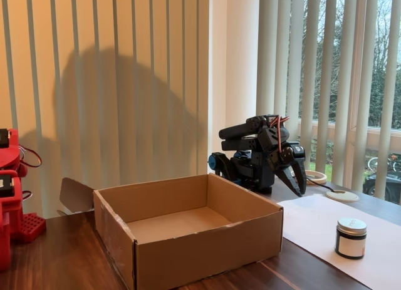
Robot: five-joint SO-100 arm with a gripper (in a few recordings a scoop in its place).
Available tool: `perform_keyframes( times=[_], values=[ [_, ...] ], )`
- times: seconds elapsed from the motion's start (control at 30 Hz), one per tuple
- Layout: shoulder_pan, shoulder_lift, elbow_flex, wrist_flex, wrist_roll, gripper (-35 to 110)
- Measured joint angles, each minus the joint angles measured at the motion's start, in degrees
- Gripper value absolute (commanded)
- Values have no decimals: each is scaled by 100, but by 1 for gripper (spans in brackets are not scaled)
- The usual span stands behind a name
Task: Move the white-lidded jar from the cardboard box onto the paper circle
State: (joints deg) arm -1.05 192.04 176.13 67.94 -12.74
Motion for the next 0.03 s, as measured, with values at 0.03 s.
perform_keyframes(
  times=[0.03],
  values=[
    [0,0,0,0,0,0]
  ],
)
